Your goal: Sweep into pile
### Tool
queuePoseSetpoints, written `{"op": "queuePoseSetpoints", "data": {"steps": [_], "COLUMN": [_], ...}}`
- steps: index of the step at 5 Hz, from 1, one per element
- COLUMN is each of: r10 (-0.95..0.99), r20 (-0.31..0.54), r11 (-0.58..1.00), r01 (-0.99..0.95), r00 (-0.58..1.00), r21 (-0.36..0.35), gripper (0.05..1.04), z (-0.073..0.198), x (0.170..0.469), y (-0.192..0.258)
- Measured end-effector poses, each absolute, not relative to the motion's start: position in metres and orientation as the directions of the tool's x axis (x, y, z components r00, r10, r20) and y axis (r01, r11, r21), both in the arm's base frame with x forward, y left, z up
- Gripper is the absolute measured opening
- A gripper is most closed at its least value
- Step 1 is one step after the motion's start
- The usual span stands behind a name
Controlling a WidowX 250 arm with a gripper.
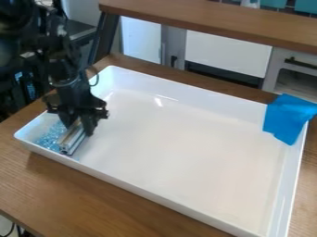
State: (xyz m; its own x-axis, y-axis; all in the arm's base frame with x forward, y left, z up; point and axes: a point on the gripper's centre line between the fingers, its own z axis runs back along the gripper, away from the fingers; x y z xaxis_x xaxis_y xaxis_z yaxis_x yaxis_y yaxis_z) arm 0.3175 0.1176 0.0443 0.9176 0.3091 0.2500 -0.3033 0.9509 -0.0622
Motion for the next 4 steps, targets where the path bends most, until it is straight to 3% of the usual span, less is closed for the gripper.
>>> {"op": "queuePoseSetpoints", "data": {"steps": [1, 2, 4], "r10": [0.372, 0.398, 0.435], "r20": [0.202, 0.178, 0.168], "r11": [0.926, 0.913, 0.896], "r01": [-0.349, -0.369, -0.406], "r00": [0.906, 0.900, 0.885], "r21": [-0.141, -0.175, -0.182], "gripper": [0.381, 0.381, 0.381], "z": [0.068, 0.077, 0.092], "x": [0.336, 0.341, 0.353], "y": [0.089, 0.060, -0.022]}}
